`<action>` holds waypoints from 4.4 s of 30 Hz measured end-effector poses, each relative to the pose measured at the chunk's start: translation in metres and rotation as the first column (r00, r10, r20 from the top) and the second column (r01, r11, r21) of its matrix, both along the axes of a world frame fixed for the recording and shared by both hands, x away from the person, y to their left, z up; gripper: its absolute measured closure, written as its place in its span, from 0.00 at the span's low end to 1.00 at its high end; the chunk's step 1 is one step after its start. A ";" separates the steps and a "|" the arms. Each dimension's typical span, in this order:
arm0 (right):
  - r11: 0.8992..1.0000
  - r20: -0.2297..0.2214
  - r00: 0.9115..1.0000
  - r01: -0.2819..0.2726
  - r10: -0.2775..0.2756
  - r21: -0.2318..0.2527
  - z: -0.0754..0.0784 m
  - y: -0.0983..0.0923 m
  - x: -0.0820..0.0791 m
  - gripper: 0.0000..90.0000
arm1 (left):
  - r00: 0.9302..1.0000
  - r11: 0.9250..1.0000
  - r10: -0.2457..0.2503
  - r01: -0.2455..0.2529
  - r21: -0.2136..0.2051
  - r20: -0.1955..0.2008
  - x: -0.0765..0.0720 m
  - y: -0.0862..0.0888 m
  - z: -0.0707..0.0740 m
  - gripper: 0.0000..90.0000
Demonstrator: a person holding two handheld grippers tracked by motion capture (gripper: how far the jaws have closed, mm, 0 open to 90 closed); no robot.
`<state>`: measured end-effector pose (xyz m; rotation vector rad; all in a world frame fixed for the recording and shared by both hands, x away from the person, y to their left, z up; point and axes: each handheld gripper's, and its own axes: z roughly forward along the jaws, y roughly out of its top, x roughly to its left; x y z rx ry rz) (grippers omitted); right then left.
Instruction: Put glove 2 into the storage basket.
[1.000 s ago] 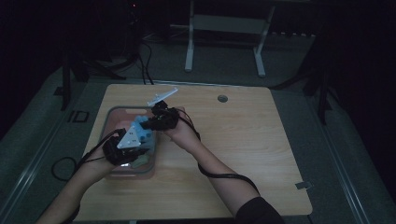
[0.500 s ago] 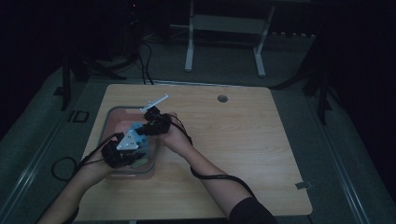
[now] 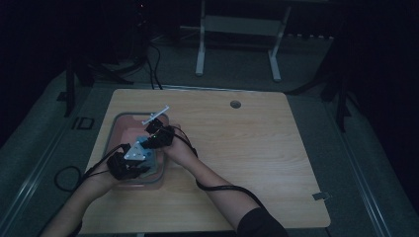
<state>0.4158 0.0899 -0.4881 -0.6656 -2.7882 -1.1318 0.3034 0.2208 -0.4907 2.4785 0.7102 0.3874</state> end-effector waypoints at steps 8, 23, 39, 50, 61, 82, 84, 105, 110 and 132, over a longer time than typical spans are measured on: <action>0.999 -0.015 1.000 0.015 -0.016 -0.035 -0.006 0.005 0.004 0.86 | 0.999 1.000 0.019 -0.019 0.017 -0.033 0.005 -0.002 -0.001 0.79; 0.999 0.029 0.999 0.032 -0.032 0.007 0.011 -0.004 0.005 0.43 | 0.992 0.990 0.123 -0.122 -0.075 0.012 0.000 0.009 0.012 0.38; 0.996 0.020 1.000 -0.019 0.017 0.088 0.028 -0.036 -0.001 0.21 | 0.985 0.969 0.173 -0.168 -0.181 0.012 0.003 0.007 0.024 0.04; 0.995 0.034 0.999 -0.031 0.028 0.100 0.027 -0.071 -0.012 0.21 | 0.993 0.965 0.117 -0.108 -0.239 0.024 0.003 -0.015 0.029 0.03; 0.996 0.033 0.999 -0.008 0.005 0.091 0.014 -0.108 -0.015 0.20 | 0.997 0.959 0.067 -0.054 -0.277 0.039 0.002 -0.039 0.032 0.03; 0.995 0.019 0.998 0.057 -0.059 0.084 -0.006 -0.183 -0.026 0.19 | 0.997 0.950 -0.066 0.073 -0.302 0.033 0.002 -0.097 0.021 0.03; 0.995 0.026 0.998 0.059 -0.061 0.077 -0.008 -0.190 -0.028 0.19 | 0.996 0.948 -0.078 0.084 -0.306 0.032 0.002 -0.103 0.020 0.03; 0.994 0.015 0.996 0.084 -0.086 0.072 -0.027 -0.245 -0.048 0.17 | 0.978 0.938 -0.207 0.208 -0.278 0.035 -0.012 -0.157 0.010 0.03; 0.992 0.011 0.995 0.100 -0.101 0.072 -0.032 -0.258 -0.052 0.17 | 0.972 0.931 -0.234 0.231 -0.281 0.024 -0.016 -0.169 0.003 0.03; 0.986 0.027 0.988 0.151 -0.153 0.073 -0.058 -0.310 -0.073 0.17 | 0.947 0.909 -0.321 0.312 -0.277 0.014 -0.019 -0.204 -0.035 0.03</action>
